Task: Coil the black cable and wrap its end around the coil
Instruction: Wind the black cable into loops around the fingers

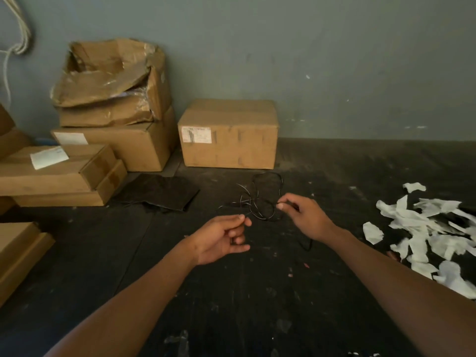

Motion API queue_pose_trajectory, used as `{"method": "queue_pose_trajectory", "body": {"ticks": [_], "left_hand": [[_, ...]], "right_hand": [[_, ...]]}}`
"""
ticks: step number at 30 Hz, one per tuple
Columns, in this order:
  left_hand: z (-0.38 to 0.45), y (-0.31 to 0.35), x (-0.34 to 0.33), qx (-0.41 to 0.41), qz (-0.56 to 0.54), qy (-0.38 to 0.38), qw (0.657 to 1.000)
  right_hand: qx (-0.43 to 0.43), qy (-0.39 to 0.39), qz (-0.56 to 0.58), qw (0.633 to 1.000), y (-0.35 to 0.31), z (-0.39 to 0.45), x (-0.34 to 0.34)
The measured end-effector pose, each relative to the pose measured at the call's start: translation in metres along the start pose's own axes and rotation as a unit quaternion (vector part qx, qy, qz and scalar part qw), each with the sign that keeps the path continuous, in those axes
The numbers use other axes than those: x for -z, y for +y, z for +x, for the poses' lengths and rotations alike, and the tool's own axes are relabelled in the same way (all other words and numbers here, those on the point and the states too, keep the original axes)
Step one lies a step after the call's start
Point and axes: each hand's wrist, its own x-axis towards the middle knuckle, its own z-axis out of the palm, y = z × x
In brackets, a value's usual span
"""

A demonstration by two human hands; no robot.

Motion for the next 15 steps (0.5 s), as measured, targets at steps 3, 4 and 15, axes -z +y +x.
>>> {"method": "queue_pose_trajectory", "body": {"ticks": [3,4,15], "left_hand": [[-0.009,0.011,-0.013,-0.003,-0.047,-0.050,0.998],[-0.013,0.013,-0.017,-0.003,-0.053,-0.064,0.997],[-0.040,0.042,-0.061,-0.080,-0.155,-0.133,0.976]], "right_hand": [[0.000,0.061,0.024,0.998,-0.009,0.005,0.000],[0.000,0.074,0.034,0.997,-0.013,0.005,0.000],[0.009,0.114,0.075,0.991,-0.041,-0.001,0.003]]}}
